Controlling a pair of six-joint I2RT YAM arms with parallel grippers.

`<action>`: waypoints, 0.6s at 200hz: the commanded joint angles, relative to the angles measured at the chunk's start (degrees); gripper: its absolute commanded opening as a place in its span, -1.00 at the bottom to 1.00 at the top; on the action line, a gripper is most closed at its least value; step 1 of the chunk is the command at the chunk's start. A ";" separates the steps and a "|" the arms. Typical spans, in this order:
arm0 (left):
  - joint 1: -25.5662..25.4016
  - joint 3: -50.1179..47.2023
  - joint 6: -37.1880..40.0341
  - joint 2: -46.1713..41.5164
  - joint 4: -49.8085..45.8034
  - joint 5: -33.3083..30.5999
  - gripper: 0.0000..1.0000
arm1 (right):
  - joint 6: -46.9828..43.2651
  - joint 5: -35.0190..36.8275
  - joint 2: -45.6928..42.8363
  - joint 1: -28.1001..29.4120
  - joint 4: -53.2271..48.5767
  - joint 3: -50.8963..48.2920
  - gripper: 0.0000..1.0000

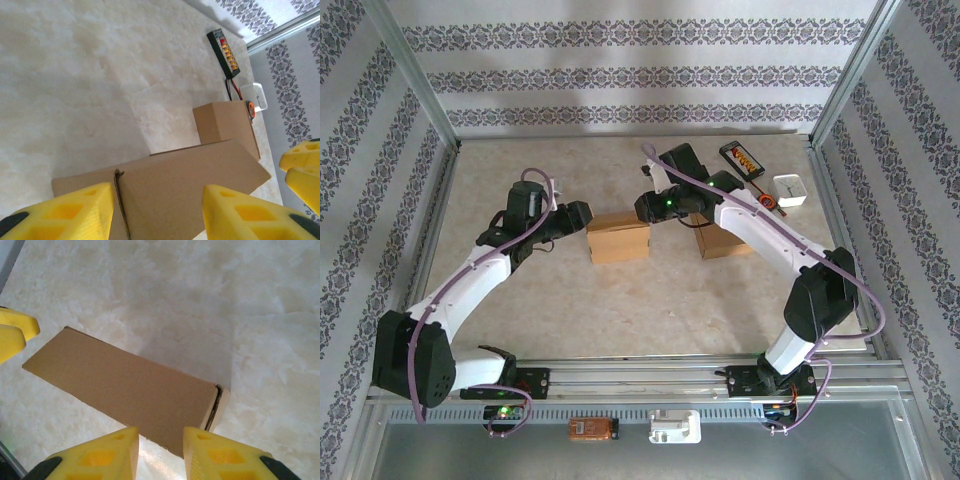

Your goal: Fold the paper box

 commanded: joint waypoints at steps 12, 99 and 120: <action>-0.63 1.12 0.99 -1.18 0.52 -1.97 0.00 | 1.53 3.10 -1.81 -0.69 3.29 -1.61 -0.29; -3.14 -8.78 -1.44 0.36 0.54 1.01 -0.31 | 2.28 4.77 3.00 1.00 5.43 -12.45 -0.45; -4.21 -9.98 0.06 1.14 0.24 -0.63 -0.33 | 1.55 5.35 2.90 1.46 4.17 -12.23 -0.45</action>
